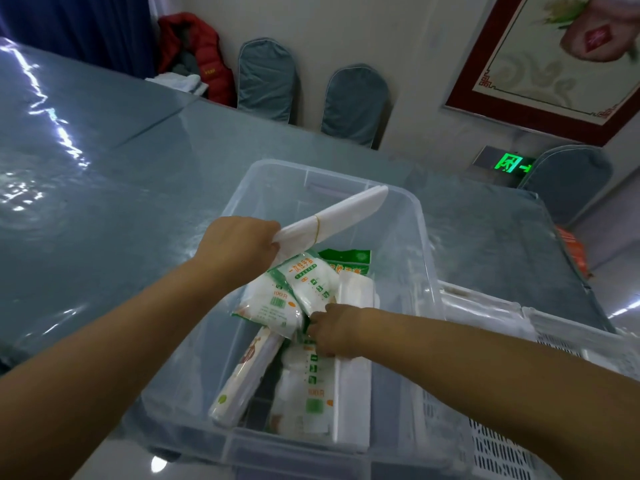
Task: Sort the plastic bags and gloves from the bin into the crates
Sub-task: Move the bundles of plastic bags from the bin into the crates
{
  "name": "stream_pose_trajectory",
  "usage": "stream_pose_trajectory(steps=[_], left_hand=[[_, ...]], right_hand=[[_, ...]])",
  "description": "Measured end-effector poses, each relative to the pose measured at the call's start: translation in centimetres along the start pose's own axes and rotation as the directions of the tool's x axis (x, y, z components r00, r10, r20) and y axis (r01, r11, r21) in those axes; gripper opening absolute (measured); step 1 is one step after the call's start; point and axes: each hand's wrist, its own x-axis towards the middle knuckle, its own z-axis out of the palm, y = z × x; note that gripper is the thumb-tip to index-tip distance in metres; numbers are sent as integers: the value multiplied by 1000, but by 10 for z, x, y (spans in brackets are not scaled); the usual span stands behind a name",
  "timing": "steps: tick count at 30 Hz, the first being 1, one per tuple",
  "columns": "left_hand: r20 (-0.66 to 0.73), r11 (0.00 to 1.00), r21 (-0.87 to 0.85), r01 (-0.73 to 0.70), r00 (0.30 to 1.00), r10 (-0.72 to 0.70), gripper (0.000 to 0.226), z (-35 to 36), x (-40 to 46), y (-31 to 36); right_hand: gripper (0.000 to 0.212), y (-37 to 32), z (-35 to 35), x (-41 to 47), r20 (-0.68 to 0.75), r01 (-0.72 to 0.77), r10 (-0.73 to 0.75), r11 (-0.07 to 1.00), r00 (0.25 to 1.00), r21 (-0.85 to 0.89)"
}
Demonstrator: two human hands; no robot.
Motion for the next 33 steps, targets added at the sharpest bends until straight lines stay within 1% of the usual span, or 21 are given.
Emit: stream_pose_trajectory(steps=[1,2,3,5,6,7,8,9,10,11,12,14,16,18,20,21,23,25,27,30,33], left_hand=[[2,1000,-1,7,1000,-7,14,-1,0,1],[4,1000,-5,15,1000,-15,14,-2,-1,1],[7,1000,-14,23,1000,-22,14,-3,-2,2],[7,999,-34,33,999,-33,15,-4,-3,3],[0,998,-48,36,999,-36,15,-6,-3,4],[-14,997,-65,37,999,-38,15,-7,-4,4],[-34,995,-89,39,998,-43,15,-9,-5,4],[-56,992,-121,47,997,-54,14,-10,-6,3],[-73,985,-163,60,995,-72,14,-12,-6,2],[-86,974,-215,74,992,-94,14,-13,-6,2],[-99,958,-276,84,988,-115,14,-15,-6,1],[-134,902,-425,78,980,-148,14,-20,-1,2],[-144,805,-592,37,978,-151,22,-29,9,10],[-145,640,-768,-16,978,-150,32,-41,19,23],[-146,472,-879,-71,981,-126,35,-55,26,41],[-150,405,-909,-96,983,-104,35,-60,27,51],[-157,302,-944,-130,985,-67,34,-69,29,75],[-150,228,-964,-137,988,-38,32,-77,29,103],[-130,151,-981,-124,991,-29,28,-81,29,134],[-56,28,-998,-56,998,25,24,-84,27,182],[55,-12,-998,57,994,90,22,-80,29,232]], right_hand=[[27,0,-1,-3,44,-65,59,987,997,147],[23,1,-3,-7,38,-115,109,954,993,276],[22,1,-5,-11,30,-161,164,883,986,440],[28,11,-10,-27,-53,-156,223,816,973,556],[26,17,-15,-40,-79,-171,267,791,960,588],[25,25,-17,-52,-132,-162,319,745,938,647],[25,31,-21,-67,-198,-148,358,740,912,656],[20,37,-21,-81,-281,-124,410,726,868,676],[11,43,-21,-95,-361,-117,456,736,813,667],[7,48,-18,-107,-436,-88,506,721,745,687],[11,53,-14,-119,-489,-49,568,684,662,728],[16,61,-11,-141,-470,107,740,482,482,869],[23,71,-8,-160,-354,337,881,245,315,909],[29,79,-6,-176,-209,585,955,49,210,810],[25,87,-4,-187,-67,765,990,-54,126,642],[19,90,-3,-192,0,834,994,-88,105,545],[12,95,-2,-200,98,927,989,-140,113,349],[10,95,1,-207,144,966,978,-179,153,189],[12,93,8,-210,201,976,965,-193,170,102],[12,87,29,-221,288,985,947,-166,144,55],[11,84,67,-242,316,989,941,-143,122,42]])
